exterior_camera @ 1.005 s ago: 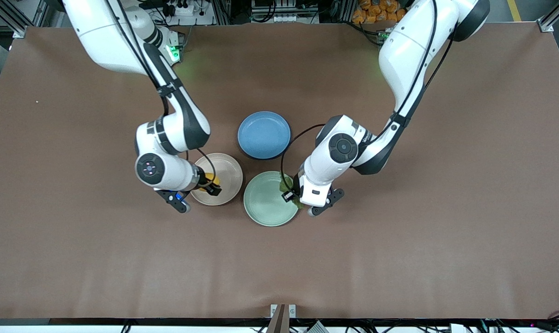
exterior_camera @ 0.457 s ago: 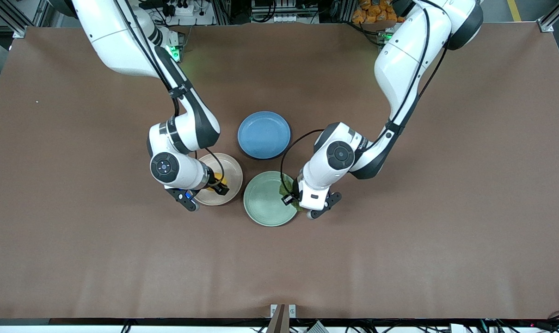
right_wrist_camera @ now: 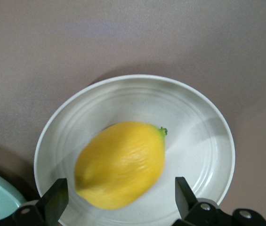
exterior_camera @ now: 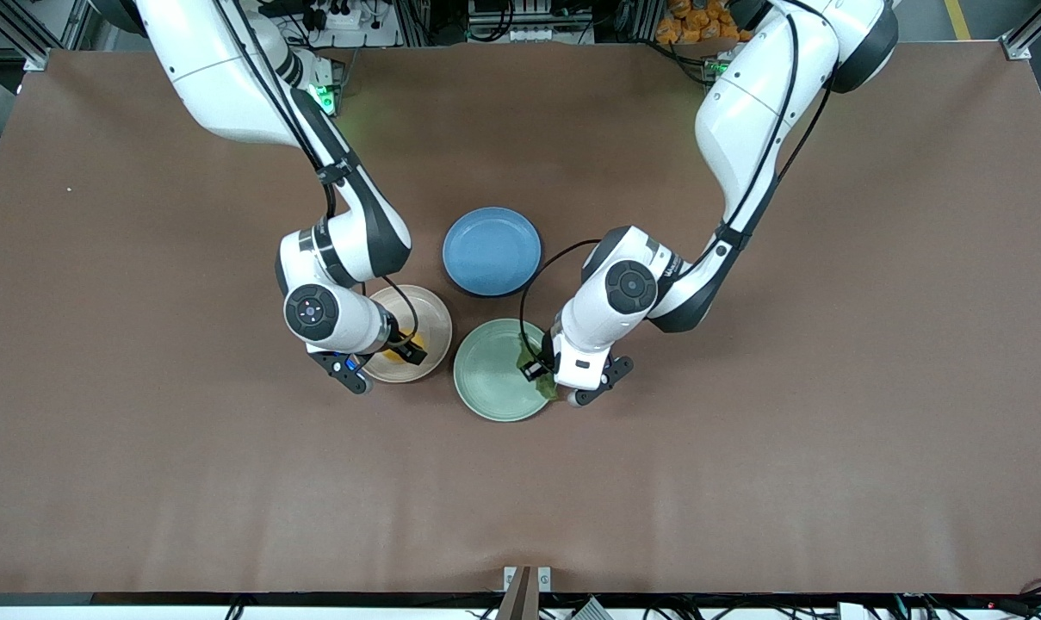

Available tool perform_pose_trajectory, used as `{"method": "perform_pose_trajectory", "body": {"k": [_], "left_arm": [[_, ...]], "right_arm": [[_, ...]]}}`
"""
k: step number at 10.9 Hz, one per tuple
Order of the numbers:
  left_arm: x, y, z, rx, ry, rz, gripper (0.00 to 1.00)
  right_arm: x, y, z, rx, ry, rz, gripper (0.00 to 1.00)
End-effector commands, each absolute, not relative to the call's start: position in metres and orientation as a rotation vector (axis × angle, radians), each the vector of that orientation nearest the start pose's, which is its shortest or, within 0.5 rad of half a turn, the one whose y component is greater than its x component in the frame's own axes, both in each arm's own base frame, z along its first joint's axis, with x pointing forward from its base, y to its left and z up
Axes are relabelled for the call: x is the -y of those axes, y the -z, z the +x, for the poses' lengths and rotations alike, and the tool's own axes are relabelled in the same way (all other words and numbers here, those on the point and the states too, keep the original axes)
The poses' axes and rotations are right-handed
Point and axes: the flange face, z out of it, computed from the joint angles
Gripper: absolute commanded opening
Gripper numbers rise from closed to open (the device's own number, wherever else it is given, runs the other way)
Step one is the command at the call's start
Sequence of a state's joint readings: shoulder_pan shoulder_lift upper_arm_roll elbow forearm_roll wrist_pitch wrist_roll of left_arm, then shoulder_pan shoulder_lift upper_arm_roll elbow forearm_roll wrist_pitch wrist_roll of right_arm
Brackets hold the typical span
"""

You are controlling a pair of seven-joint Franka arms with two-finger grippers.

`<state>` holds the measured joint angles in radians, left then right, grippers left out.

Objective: Place lemon and lettuce in plates
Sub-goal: 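Lower and release the lemon on the beige plate while the left releases lettuce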

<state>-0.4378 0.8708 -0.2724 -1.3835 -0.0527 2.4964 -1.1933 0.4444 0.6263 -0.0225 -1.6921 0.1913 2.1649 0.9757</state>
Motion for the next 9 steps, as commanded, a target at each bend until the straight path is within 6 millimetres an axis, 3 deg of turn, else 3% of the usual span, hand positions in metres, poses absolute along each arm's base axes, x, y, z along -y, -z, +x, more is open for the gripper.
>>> {"method": "perform_pose_trajectory", "body": {"k": [1,6,7,9], "left_arm": [[0.457,-0.229,0.611,1.089,-0.045,-3.335,0.8],[0.44,-0.237,0.617,0.926,0.005,-3.319,0.82],[0.431,-0.239,0.621,0.883,-0.018,-3.299,0.82],[0.417,-0.244,0.626,0.779,-0.033,-3.291,0.83]], "right_arm": [[-0.265,-0.223,0.61,-0.94,-0.266,-3.006,1.0],[-0.203,-0.222,0.628,-0.808,-0.284,-3.03,1.0],[-0.197,-0.221,0.626,-0.762,-0.28,-3.067,1.0],[-0.168,-0.216,0.627,-0.715,-0.257,-3.142,1.0]]}}
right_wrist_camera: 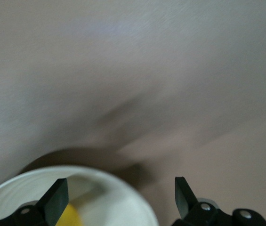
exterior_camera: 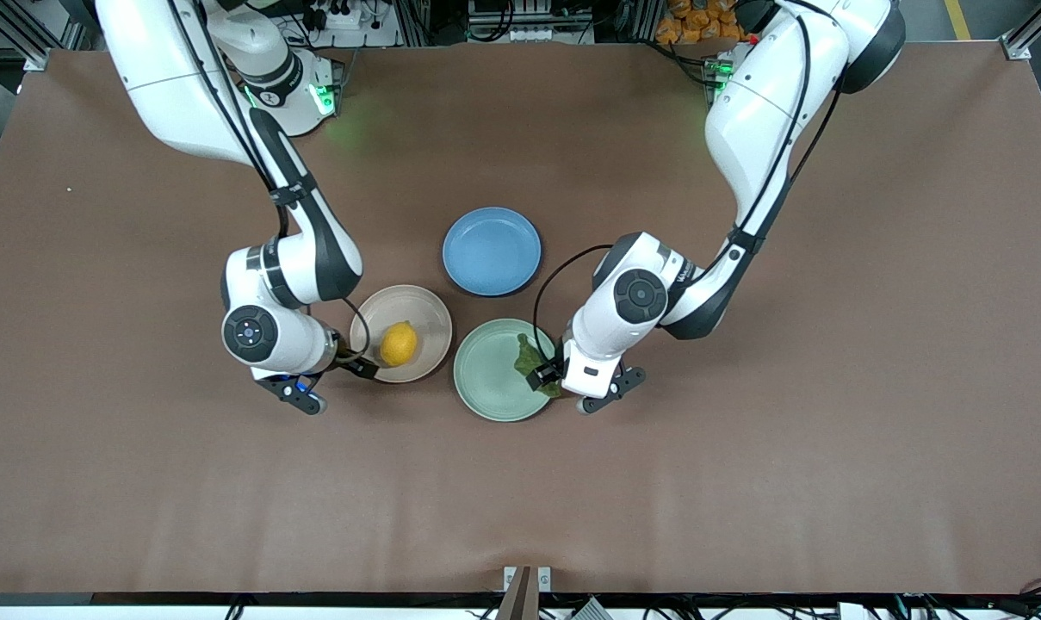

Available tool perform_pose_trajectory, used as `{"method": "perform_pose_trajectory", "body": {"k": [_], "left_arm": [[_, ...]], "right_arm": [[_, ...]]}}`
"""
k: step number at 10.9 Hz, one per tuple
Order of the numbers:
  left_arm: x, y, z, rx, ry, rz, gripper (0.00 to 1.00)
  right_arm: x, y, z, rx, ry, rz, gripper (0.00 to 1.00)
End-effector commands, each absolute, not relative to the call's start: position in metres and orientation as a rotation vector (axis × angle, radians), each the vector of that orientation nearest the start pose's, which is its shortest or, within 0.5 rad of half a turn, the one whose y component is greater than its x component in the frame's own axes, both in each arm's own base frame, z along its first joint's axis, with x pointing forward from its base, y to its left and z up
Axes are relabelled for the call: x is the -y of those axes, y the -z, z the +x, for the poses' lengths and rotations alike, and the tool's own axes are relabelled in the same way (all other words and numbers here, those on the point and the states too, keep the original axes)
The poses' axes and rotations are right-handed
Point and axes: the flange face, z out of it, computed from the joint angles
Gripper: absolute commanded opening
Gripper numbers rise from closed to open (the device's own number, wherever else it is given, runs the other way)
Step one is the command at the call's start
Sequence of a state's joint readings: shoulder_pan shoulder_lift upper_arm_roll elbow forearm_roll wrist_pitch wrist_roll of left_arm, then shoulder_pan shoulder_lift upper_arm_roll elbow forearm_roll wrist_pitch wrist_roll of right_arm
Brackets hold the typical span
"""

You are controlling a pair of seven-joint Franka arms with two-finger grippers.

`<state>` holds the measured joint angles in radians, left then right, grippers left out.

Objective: Place lemon and lettuce in plates
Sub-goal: 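Lower and release the lemon on the beige plate while the left releases lettuce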

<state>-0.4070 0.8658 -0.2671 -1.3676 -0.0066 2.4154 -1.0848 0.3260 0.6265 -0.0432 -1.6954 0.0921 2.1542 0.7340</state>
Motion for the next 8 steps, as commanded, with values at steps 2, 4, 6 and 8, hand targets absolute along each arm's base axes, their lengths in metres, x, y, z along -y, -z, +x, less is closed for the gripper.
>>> {"method": "perform_pose_trajectory", "body": {"k": [2,4,6,8], "left_arm": [[0.397,-0.251,0.636,0.732,-0.048,-3.282,0.83],[0.374,-0.257,0.646,0.686,-0.068,-3.27,0.83],[0.365,-0.257,0.647,0.625,-0.097,-3.254,0.83],[0.353,-0.254,0.649,0.567,-0.086,-3.202,0.87]], "right_arm": [[-0.152,-0.216,0.627,-0.665,-0.267,-3.147,1.0],[-0.128,-0.212,0.624,-0.62,-0.286,-3.151,1.0],[-0.109,-0.208,0.62,-0.566,-0.268,-3.149,1.0],[-0.091,-0.201,0.617,-0.549,-0.27,-3.148,1.0]]}}
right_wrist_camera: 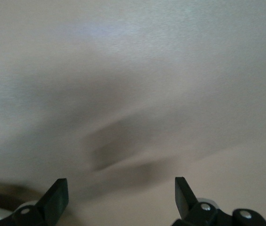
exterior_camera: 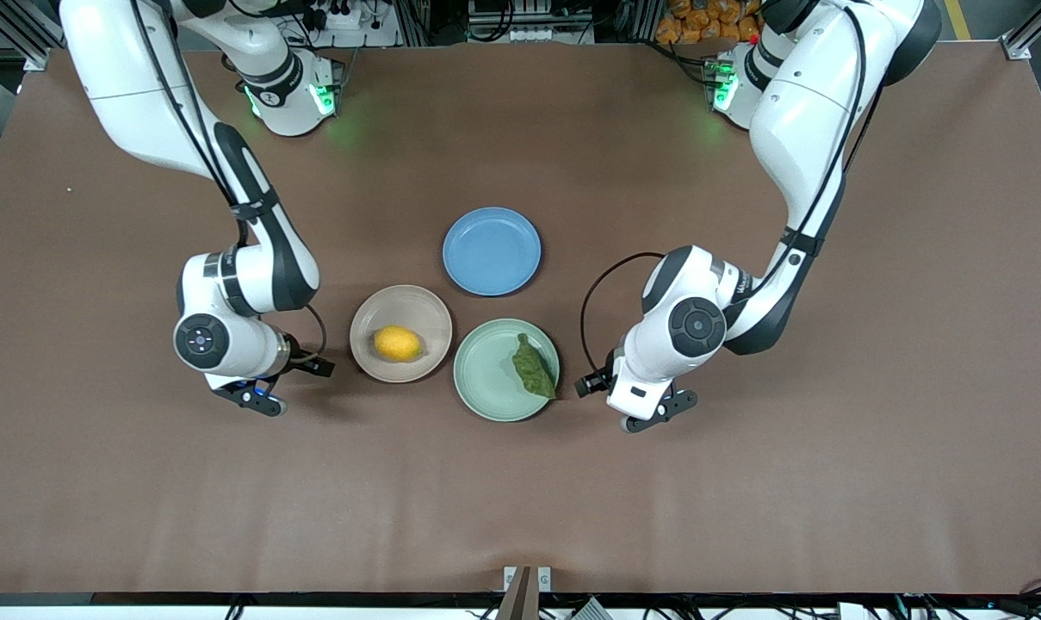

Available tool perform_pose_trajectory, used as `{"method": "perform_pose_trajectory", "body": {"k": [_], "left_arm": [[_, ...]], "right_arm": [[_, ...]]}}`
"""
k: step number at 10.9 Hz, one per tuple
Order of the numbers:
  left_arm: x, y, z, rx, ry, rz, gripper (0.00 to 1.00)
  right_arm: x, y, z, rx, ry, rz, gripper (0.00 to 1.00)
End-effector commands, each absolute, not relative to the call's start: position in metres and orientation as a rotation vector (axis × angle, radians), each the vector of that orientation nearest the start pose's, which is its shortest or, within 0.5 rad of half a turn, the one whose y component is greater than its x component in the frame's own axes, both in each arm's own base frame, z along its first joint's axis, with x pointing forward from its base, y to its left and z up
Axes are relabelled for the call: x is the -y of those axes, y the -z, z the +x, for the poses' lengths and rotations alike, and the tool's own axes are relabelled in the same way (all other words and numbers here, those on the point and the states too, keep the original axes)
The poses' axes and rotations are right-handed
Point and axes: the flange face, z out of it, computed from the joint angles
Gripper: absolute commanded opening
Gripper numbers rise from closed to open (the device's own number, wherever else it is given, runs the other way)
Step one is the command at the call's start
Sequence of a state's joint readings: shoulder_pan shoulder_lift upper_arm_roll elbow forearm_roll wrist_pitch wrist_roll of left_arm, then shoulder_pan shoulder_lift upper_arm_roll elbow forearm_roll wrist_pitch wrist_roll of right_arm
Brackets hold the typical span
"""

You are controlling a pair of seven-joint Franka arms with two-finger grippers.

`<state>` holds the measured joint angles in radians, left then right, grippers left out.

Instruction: Place lemon and lettuce in plates

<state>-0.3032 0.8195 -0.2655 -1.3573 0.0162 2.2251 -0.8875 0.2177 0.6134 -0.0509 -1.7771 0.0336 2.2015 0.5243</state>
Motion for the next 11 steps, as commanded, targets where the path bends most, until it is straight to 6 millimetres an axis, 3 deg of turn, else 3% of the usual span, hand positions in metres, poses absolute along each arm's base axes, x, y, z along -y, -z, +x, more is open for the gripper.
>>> {"method": "perform_pose_trajectory", "body": {"k": [1,2,5,9,11], "left_arm": [[0.35,-0.253,0.649,0.539,-0.076,-3.175,0.9],[0.345,-0.251,0.65,0.506,-0.055,-3.149,1.0],[0.313,-0.26,0.658,0.435,-0.057,-3.079,1.0],[0.235,-0.293,0.668,0.189,-0.112,-3.068,1.0],[0.211,-0.304,0.664,0.125,-0.132,-3.06,1.0]], "right_arm": [[-0.08,-0.2,0.617,-0.529,-0.27,-3.147,1.0],[-0.071,-0.196,0.615,-0.51,-0.255,-3.145,1.0],[-0.027,-0.187,0.612,-0.43,-0.21,-3.14,1.0],[0.014,-0.188,0.615,-0.369,-0.189,-3.135,1.0],[0.018,-0.188,0.616,-0.368,-0.177,-3.134,1.0]]}}
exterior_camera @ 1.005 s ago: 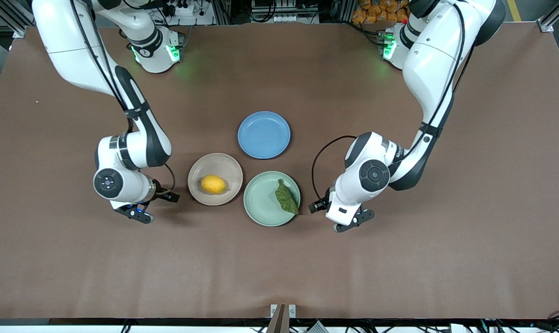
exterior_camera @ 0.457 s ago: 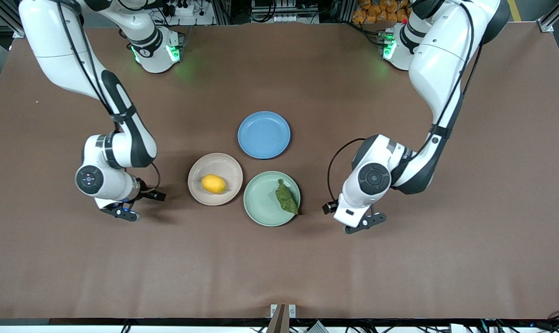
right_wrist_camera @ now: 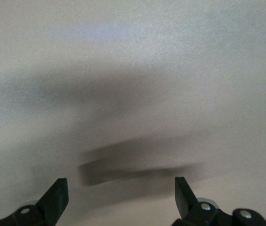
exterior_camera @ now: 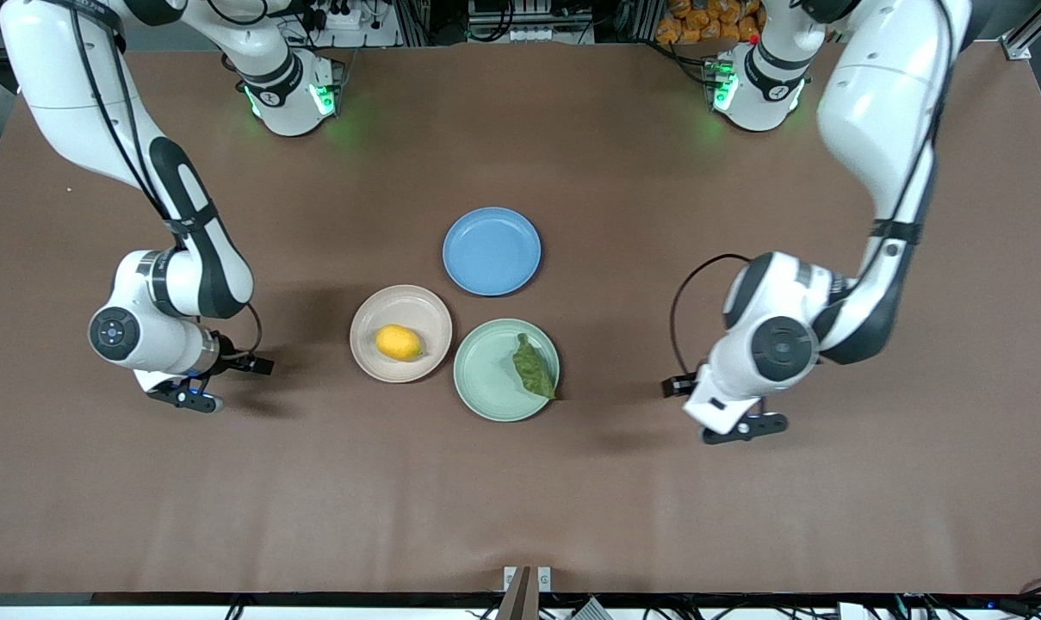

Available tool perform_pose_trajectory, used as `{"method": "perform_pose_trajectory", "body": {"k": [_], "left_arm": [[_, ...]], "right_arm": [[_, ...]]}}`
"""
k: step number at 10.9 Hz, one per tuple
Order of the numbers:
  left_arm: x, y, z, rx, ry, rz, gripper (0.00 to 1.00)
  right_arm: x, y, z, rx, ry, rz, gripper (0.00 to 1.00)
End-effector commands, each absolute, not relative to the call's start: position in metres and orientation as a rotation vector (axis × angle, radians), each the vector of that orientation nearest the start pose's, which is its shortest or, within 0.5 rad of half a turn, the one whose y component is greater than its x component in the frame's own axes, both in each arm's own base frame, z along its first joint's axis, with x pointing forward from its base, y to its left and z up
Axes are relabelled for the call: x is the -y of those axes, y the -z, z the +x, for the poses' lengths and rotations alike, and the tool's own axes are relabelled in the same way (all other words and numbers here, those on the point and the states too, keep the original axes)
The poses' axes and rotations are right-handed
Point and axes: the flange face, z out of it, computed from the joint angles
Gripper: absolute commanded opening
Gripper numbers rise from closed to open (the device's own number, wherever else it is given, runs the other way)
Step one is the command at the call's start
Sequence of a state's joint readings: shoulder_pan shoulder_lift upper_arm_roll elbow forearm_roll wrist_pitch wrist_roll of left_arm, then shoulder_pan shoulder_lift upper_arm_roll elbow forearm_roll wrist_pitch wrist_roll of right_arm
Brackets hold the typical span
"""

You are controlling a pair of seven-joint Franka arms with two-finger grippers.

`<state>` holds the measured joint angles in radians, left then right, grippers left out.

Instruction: Place lemon and lettuce in plates

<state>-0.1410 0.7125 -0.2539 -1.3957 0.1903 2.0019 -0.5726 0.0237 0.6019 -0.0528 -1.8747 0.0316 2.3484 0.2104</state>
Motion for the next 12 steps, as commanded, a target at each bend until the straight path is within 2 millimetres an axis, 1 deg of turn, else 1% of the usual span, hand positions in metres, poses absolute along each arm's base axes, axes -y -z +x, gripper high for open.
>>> {"method": "perform_pose_trajectory", "body": {"k": [1,2,3,6,8,10,11,12], "left_arm": [[0.208,-0.311,0.662,0.117,-0.14,-3.056,1.0],[0.195,-0.315,0.659,0.096,-0.167,-3.047,1.0],[0.182,-0.321,0.653,0.019,-0.181,-3.046,1.0],[0.145,-0.349,0.646,-0.081,-0.177,-3.031,1.0],[0.131,-0.369,0.638,-0.089,-0.188,-3.043,1.0],[0.118,-0.393,0.632,-0.082,-0.177,-3.029,1.0],[0.114,-0.399,0.63,-0.078,-0.188,-3.045,1.0],[0.105,-0.408,0.629,-0.071,-0.187,-3.063,1.0]], "right_arm": [[0.017,-0.196,0.617,-0.37,-0.158,-3.132,1.0],[0.017,-0.202,0.612,-0.368,-0.153,-3.131,1.0],[0.017,-0.21,0.609,-0.369,-0.139,-3.13,1.0],[0.015,-0.222,0.595,-0.363,-0.107,-3.129,1.0],[0.015,-0.235,0.579,-0.361,-0.084,-3.126,1.0],[0.014,-0.238,0.562,-0.355,-0.065,-3.125,1.0],[0.011,-0.24,0.55,-0.349,-0.022,-3.123,1.0],[0.009,-0.244,0.543,-0.344,0.007,-3.122,1.0]]}}
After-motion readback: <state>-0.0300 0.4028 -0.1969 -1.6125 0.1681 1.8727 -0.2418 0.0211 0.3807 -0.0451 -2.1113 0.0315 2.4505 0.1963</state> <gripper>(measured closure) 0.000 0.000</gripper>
